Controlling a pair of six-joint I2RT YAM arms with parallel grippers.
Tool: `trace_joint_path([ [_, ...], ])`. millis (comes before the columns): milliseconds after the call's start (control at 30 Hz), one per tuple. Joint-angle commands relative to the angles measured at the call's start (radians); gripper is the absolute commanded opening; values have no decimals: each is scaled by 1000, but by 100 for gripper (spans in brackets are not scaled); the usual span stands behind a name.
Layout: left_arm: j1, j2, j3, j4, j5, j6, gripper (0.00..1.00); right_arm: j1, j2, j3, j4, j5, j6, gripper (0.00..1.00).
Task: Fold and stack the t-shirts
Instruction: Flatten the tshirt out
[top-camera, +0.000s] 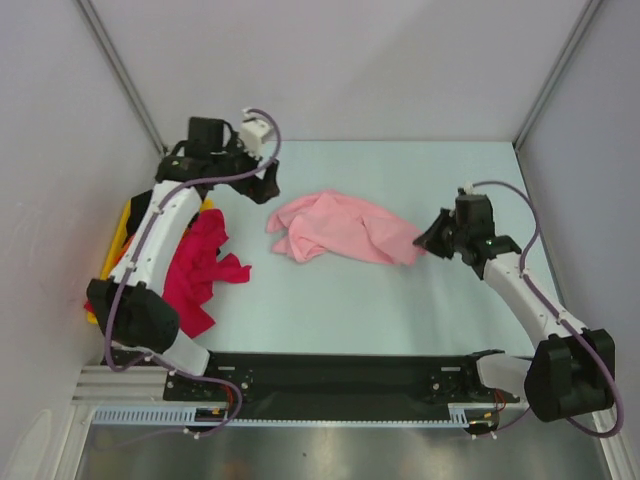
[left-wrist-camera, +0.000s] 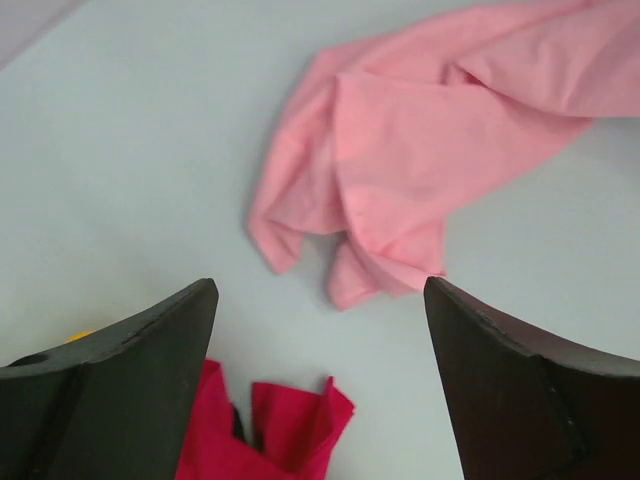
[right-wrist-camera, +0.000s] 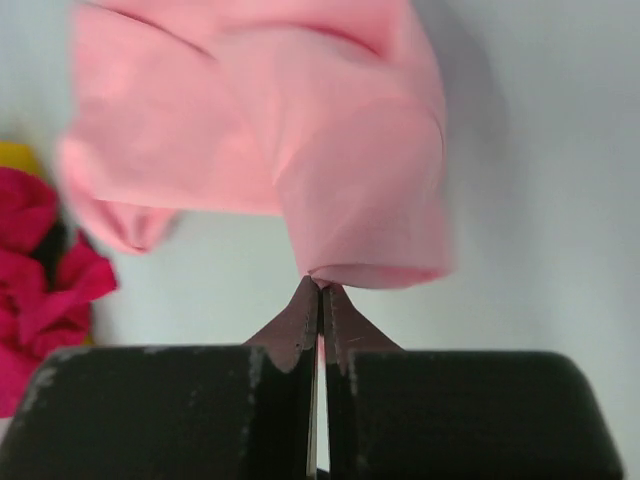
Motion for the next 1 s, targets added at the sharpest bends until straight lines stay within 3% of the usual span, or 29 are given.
trace_joint_path([
  [0,-89,59,-31,-12,24,81,89,-41,-102,-112,-75,-8,59,0],
  [200,-235,211,44,47,-2,53,82,-116,-185,-265,-319,240,134,0],
  [267,-262,297,121,86,7,-1,81,-145,-185,-244,-393,373,177,35],
  [333,-276,361,174,121,-32,-39,82,-150,-197,-213,-353,435,173,60],
  [367,-287,433,230,123,-37,-47,82,-136,-197,-184,-310,457,118,63],
  [500,-301,578,344,95,-43,-90,82,83,-108,-63,-125,500,-121,64],
  [533,-302,596,350,118,-46,-100,82,218,-79,-40,-74,511,-183,64],
  [567,-304,607,358,133,-40,-103,82,270,-11,-17,-53,517,-293,64],
  [667,-304,662,431,155,-36,-126,83,396,124,40,20,492,-366,62],
  [767,-302,754,501,104,-57,-136,78,404,229,58,192,370,-366,59],
  [967,-305,780,459,138,-66,-128,77,419,424,176,221,373,-381,59],
])
